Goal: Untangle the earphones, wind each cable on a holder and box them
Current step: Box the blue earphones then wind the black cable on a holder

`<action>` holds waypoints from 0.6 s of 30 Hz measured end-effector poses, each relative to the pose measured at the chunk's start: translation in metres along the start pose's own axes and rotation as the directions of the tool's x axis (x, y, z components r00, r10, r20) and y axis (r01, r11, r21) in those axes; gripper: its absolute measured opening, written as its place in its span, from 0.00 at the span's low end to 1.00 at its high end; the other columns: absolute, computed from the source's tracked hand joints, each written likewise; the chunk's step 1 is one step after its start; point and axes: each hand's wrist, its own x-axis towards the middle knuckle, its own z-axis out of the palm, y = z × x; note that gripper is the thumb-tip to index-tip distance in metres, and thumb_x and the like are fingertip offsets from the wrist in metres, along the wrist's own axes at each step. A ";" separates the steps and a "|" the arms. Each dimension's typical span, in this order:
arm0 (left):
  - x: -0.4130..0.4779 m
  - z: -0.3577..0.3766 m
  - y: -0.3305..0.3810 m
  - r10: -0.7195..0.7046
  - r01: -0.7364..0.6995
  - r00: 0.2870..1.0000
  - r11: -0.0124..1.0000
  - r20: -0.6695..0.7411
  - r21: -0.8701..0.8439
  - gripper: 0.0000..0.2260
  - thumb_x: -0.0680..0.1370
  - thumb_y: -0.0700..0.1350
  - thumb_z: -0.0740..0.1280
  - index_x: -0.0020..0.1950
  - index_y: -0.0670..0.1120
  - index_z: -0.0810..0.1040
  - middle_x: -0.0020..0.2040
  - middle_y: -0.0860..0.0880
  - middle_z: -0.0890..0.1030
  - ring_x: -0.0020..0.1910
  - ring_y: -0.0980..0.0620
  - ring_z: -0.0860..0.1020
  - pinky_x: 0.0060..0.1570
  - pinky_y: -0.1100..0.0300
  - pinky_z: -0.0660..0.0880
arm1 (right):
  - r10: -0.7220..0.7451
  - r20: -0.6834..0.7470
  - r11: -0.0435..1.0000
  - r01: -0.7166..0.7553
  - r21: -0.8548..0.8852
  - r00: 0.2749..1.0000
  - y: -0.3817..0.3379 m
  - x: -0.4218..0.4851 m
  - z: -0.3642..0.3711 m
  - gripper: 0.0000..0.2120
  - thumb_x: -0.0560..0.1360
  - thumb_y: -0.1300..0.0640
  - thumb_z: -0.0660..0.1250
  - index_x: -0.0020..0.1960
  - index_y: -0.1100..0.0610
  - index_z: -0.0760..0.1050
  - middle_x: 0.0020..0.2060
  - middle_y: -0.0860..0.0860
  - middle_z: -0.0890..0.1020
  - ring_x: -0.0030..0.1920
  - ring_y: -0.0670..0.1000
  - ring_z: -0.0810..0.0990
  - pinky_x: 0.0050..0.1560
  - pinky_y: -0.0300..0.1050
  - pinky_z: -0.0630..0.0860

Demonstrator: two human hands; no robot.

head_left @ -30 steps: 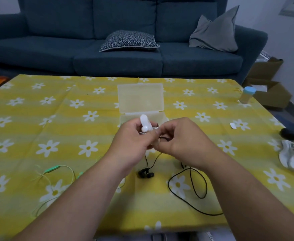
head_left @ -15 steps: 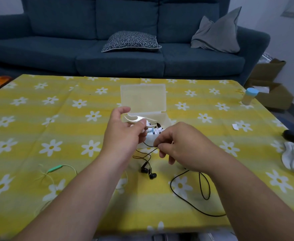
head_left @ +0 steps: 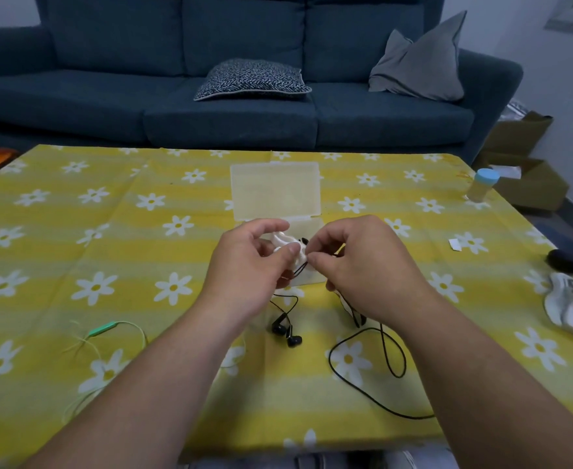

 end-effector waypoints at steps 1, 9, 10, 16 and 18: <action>0.000 0.000 0.000 0.003 -0.003 1.000 1.000 0.015 0.005 0.14 0.75 0.40 0.73 0.60 0.48 0.80 0.39 0.40 0.82 0.33 0.52 0.81 0.36 0.58 0.79 | 0.001 -0.012 1.000 -0.001 0.001 1.000 0.001 0.000 0.000 0.06 0.75 0.55 0.72 0.39 0.49 0.81 0.34 0.44 0.82 0.32 0.44 0.81 0.27 0.32 0.72; -0.004 0.000 0.002 0.051 -0.062 0.985 0.996 0.162 0.067 0.22 0.68 0.36 0.77 0.60 0.51 0.81 0.37 0.51 0.76 0.32 0.55 0.74 0.40 0.59 0.76 | 0.020 -0.033 0.993 -0.016 0.119 0.999 0.001 0.000 -0.004 0.07 0.73 0.60 0.73 0.38 0.50 0.81 0.31 0.46 0.82 0.29 0.45 0.80 0.29 0.38 0.73; -0.004 0.000 0.002 0.053 -0.066 0.984 0.995 0.168 0.076 0.22 0.69 0.36 0.76 0.60 0.51 0.81 0.37 0.51 0.76 0.32 0.55 0.74 0.39 0.59 0.76 | 0.025 -0.035 0.985 -0.019 0.169 0.999 0.000 0.000 -0.006 0.07 0.73 0.61 0.73 0.38 0.52 0.81 0.31 0.48 0.82 0.28 0.47 0.81 0.29 0.39 0.75; -0.004 -0.004 0.003 0.066 -0.110 0.966 0.980 0.249 0.166 0.21 0.70 0.34 0.72 0.59 0.53 0.81 0.37 0.49 0.76 0.33 0.53 0.72 0.36 0.63 0.72 | 0.084 -0.083 0.895 -0.038 0.444 0.993 -0.003 0.000 -0.019 0.05 0.75 0.66 0.70 0.43 0.59 0.81 0.34 0.54 0.85 0.26 0.47 0.78 0.27 0.38 0.71; -0.004 -0.005 0.002 0.063 -0.122 0.956 0.974 0.287 0.190 0.21 0.69 0.36 0.71 0.59 0.54 0.81 0.39 0.46 0.79 0.36 0.50 0.75 0.37 0.60 0.74 | 0.133 -0.113 0.833 -0.050 0.551 0.985 -0.003 0.002 -0.024 0.04 0.75 0.67 0.69 0.45 0.60 0.80 0.36 0.54 0.86 0.27 0.48 0.79 0.27 0.38 0.70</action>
